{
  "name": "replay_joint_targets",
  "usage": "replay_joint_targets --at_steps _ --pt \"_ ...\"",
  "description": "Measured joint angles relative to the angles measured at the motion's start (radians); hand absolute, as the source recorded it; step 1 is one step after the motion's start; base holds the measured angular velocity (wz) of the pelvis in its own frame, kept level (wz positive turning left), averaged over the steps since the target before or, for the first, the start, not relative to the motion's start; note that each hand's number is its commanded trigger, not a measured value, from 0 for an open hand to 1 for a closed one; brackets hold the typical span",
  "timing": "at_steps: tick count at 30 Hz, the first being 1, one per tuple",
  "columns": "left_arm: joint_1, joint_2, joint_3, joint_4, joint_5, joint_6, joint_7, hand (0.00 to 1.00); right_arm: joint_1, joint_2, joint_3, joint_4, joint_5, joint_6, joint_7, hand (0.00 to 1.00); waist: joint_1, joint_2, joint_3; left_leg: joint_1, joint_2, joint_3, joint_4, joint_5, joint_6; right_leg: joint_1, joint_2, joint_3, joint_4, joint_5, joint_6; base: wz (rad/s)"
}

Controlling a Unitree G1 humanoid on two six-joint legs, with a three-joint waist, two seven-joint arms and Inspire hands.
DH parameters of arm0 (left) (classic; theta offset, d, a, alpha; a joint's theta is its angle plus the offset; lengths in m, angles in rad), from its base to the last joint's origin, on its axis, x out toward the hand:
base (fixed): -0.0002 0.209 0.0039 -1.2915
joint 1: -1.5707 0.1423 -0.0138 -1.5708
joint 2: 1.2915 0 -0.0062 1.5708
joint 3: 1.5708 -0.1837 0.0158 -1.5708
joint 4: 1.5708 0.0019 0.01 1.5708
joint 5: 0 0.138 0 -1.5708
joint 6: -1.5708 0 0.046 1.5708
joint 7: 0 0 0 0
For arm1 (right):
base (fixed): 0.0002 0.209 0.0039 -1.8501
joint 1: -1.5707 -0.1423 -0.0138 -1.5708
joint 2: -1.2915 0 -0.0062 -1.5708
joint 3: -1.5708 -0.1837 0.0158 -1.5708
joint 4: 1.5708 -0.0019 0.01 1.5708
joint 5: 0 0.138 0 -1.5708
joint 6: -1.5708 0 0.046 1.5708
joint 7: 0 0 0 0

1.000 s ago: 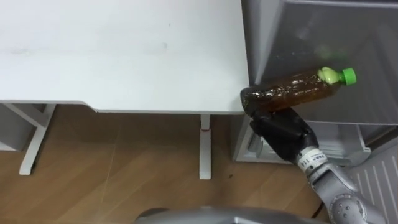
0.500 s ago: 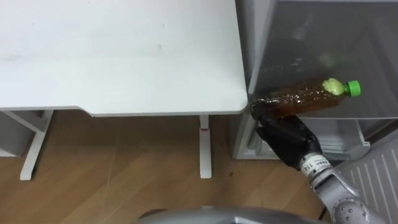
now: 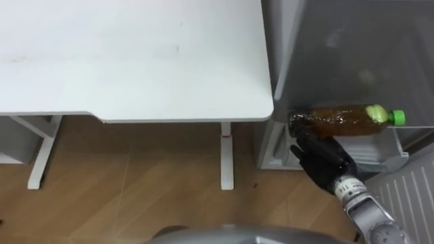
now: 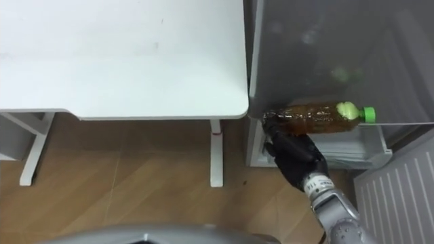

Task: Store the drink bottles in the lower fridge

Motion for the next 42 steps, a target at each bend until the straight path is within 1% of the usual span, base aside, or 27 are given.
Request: replay_joint_targets --at_steps 2,3,4,5,6,7,9,10,12,13,14,15,16,17,19,20,21,23,24,26,28,30,32,36,38,40,42 --pt "-0.018 0.000 0.014 0.000 0.002 0.013 -0.009 0.00 -0.062 -0.005 -0.011 0.102 0.021 0.000 -0.002 1.00 0.003 0.001 0.0021 -0.045 0.000 0.000 0.019 0.001 0.004 -0.056 -0.008 0.000 0.042 -0.004 0.000 0.00" --pt "-0.024 0.000 0.019 0.000 0.002 0.014 -0.011 0.00 -0.075 -0.007 -0.011 0.117 0.025 0.000 -0.005 1.00 0.003 0.000 0.0031 -0.059 -0.001 0.000 0.026 0.002 0.006 -0.071 -0.011 0.000 0.054 -0.007 0.001 0.00" --pt "-0.035 0.001 0.027 0.000 0.002 0.016 -0.014 0.00 -0.100 -0.008 -0.012 0.143 0.030 0.000 -0.010 1.00 0.003 -0.001 0.0066 -0.087 -0.001 -0.001 0.042 0.001 0.008 -0.100 -0.013 0.003 0.075 -0.011 0.001 0.04" --pt "-0.045 0.005 0.027 -0.002 0.002 0.016 -0.016 0.00 -0.131 -0.008 -0.012 0.171 0.034 0.000 -0.011 1.00 0.000 -0.005 0.0131 -0.112 -0.001 -0.002 0.062 -0.001 0.011 -0.123 -0.018 0.002 0.104 -0.020 0.001 0.04" --pt "-0.050 0.008 0.027 -0.002 0.001 0.016 -0.017 0.00 -0.144 -0.007 -0.012 0.185 0.036 0.000 -0.011 1.00 0.000 -0.007 0.0163 -0.125 -0.001 -0.002 0.073 -0.002 0.014 -0.139 -0.022 0.001 0.123 -0.027 0.001 0.10" --pt "-0.065 0.014 0.025 -0.001 -0.003 0.016 -0.021 0.00 -0.174 -0.008 -0.012 0.220 0.045 0.000 -0.007 1.00 -0.001 -0.008 0.0194 -0.157 -0.001 -0.004 0.101 -0.007 0.020 -0.172 -0.028 0.001 0.156 -0.043 0.002 0.15" --pt "-0.088 0.027 0.007 0.001 -0.022 0.014 -0.029 0.00 -0.215 -0.010 -0.012 0.268 0.076 0.000 0.009 1.00 0.000 -0.010 0.0203 -0.218 0.001 -0.012 0.149 -0.013 0.025 -0.239 -0.033 0.000 0.210 -0.061 0.001 0.15" --pt "-0.097 0.032 0.002 0.002 -0.030 0.012 -0.034 0.00 -0.248 -0.010 -0.012 0.303 0.076 0.000 0.010 1.00 -0.002 -0.012 0.0224 -0.261 0.002 -0.018 0.177 -0.015 0.028 -0.281 -0.039 -0.006 0.247 -0.070 -0.002 0.16" --pt "-0.122 0.031 0.001 0.020 -0.030 0.012 -0.037 0.00 -0.315 -0.018 -0.022 0.408 0.071 -0.001 -0.001 1.00 0.003 -0.008 0.0269 -0.330 0.003 -0.032 0.240 -0.026 0.033 -0.345 -0.045 -0.008 0.312 -0.086 -0.004 0.17" --pt "-0.135 0.032 0.001 0.028 -0.029 0.012 -0.040 0.00 -0.361 -0.021 -0.033 0.475 0.070 0.000 -0.016 1.00 0.010 -0.007 0.0291 -0.380 0.005 -0.037 0.287 -0.038 0.035 -0.394 -0.051 -0.007 0.364 -0.102 -0.005 0.09" --pt "-0.147 0.033 -0.001 0.039 -0.029 0.012 -0.042 0.00 -0.384 -0.029 -0.040 0.509 0.073 -0.001 -0.033 1.00 0.025 -0.006 0.0302 -0.428 0.002 -0.039 0.331 -0.049 0.038 -0.445 -0.064 -0.003 0.428 -0.123 -0.006 0.07" --pt "-0.152 0.035 -0.005 0.043 -0.029 0.013 -0.042 0.00 -0.389 -0.034 -0.039 0.517 0.074 -0.001 -0.038 1.00 0.031 -0.008 0.0314 -0.455 0.001 -0.039 0.352 -0.056 0.040 -0.478 -0.071 -0.001 0.462 -0.136 -0.006 0.07" --pt "-0.155 0.041 -0.012 0.044 -0.028 0.013 -0.042 0.00 -0.401 -0.041 -0.037 0.531 0.073 -0.001 -0.045 1.00 0.046 -0.011 0.0333 -0.508 -0.001 -0.040 0.404 -0.071 0.042 -0.538 -0.084 0.004 0.529 -0.162 -0.008 0.06" --pt "-0.157 0.047 -0.016 0.040 -0.028 0.013 -0.042 0.00 -0.416 -0.044 -0.037 0.550 0.075 -0.002 -0.047 1.00 0.058 -0.016 0.0364 -0.557 -0.003 -0.043 0.445 -0.079 0.042 -0.590 -0.093 0.009 0.584 -0.179 -0.013 0.07" --pt "-0.157 0.056 -0.018 0.040 -0.029 0.015 -0.042 0.00 -0.447 -0.048 -0.035 0.581 0.076 -0.001 -0.055 1.00 0.069 -0.022 0.0395 -0.620 -0.006 -0.049 0.493 -0.082 0.041 -0.660 -0.100 0.018 0.651 -0.195 -0.019 0.09" --pt "-0.159 0.065 -0.026 0.037 -0.029 0.015 -0.042 0.00 -0.468 -0.058 -0.034 0.604 0.075 0.000 -0.055 1.00 0.076 -0.023 0.0401 -0.663 -0.007 -0.054 0.521 -0.083 0.039 -0.701 -0.105 0.018 0.687 -0.205 -0.023 0.16" --pt "-0.169 0.078 -0.036 0.038 -0.031 0.016 -0.042 0.00 -0.490 -0.069 -0.034 0.624 0.076 -0.001 -0.055 1.00 0.081 -0.029 0.0429 -0.700 -0.013 -0.056 0.547 -0.082 0.038 -0.738 -0.118 0.019 0.732 -0.217 -0.030 0.17" --pt "-0.181 0.094 -0.048 0.042 -0.047 0.015 -0.034 0.00 -0.529 -0.090 -0.026 0.651 0.076 -0.001 -0.055 1.00 0.084 -0.031 0.0442 -0.762 -0.014 -0.058 0.603 -0.088 0.038 -0.801 -0.133 0.019 0.800 -0.240 -0.039 0.17" --pt "-0.189 0.100 -0.055 0.046 -0.049 0.015 -0.031 0.00 -0.540 -0.098 -0.018 0.653 0.076 -0.001 -0.055 1.00 0.085 -0.032 0.0443 -0.783 -0.012 -0.059 0.622 -0.091 0.037 -0.821 -0.135 0.019 0.821 -0.246 -0.040 0.09" --pt "-0.213 0.116 -0.075 0.052 -0.057 0.007 -0.014 0.00 -0.580 -0.121 0.015 0.657 0.077 -0.001 -0.054 1.00 0.099 -0.039 0.0462 -0.861 0.001 -0.066 0.687 -0.102 0.029 -0.895 -0.133 0.019 0.883 -0.256 -0.057 -0.03" --pt "-0.224 0.119 -0.082 0.048 -0.058 -0.003 -0.006 0.00 -0.607 -0.130 0.014 0.665 0.077 -0.001 -0.053 1.00 0.103 -0.044 0.0477 -0.916 0.001 -0.079 0.726 -0.106 0.024 -0.944 -0.133 0.018 0.921 -0.262 -0.064 0.01" --pt "-0.238 0.119 -0.095 0.037 -0.059 -0.004 -0.006 0.00 -0.638 -0.149 0.014 0.683 0.077 0.000 -0.056 1.00 0.110 -0.051 0.0501 -0.969 0.001 -0.083 0.752 -0.104 0.025 -0.997 -0.134 0.021 0.950 -0.269 -0.064 0.04" --pt "-0.242 0.120 -0.110 0.021 -0.060 -0.004 -0.004 0.00 -0.672 -0.177 0.016 0.683 0.077 0.000 -0.064 1.00 0.115 -0.052 0.0494 -1.033 0.003 -0.084 0.782 -0.099 0.030 -1.060 -0.135 0.025 0.980 -0.265 -0.064 0.00" --pt "-0.242 0.130 -0.112 0.000 -0.059 -0.002 -0.002 0.00 -0.708 -0.203 0.016 0.683 0.110 0.000 -0.102 1.00 0.130 -0.051 0.0491 -1.086 -0.001 -0.083 0.807 -0.097 0.033 -1.113 -0.146 0.026 1.010 -0.265 -0.065 0.02" --pt "-0.242 0.144 -0.113 -0.020 -0.060 -0.003 0.009 0.00 -0.737 -0.221 0.019 0.682 0.115 0.000 -0.129 1.00 0.140 -0.051 0.0489 -1.123 -0.002 -0.082 0.817 -0.093 0.035 -1.152 -0.150 0.028 1.025 -0.265 -0.066 0.04" --pt "-0.241 0.153 -0.113 -0.021 -0.068 -0.003 0.019 0.00 -0.739 -0.232 0.025 0.680 0.115 0.001 -0.121 1.00 0.138 -0.051 0.0490 -1.138 -0.002 -0.082 0.825 -0.093 0.035 -1.166 -0.154 0.027 1.032 -0.266 -0.068 0.02" --pt "-0.238 0.156 -0.113 -0.022 -0.081 -0.002 0.019 0.00 -0.739 -0.243 0.041 0.670 0.115 0.001 -0.116 1.00 0.133 -0.051 0.0490 -1.145 -0.004 -0.077 0.835 -0.097 0.042 -1.172 -0.168 0.023 1.044 -0.270 -0.074 0.00"
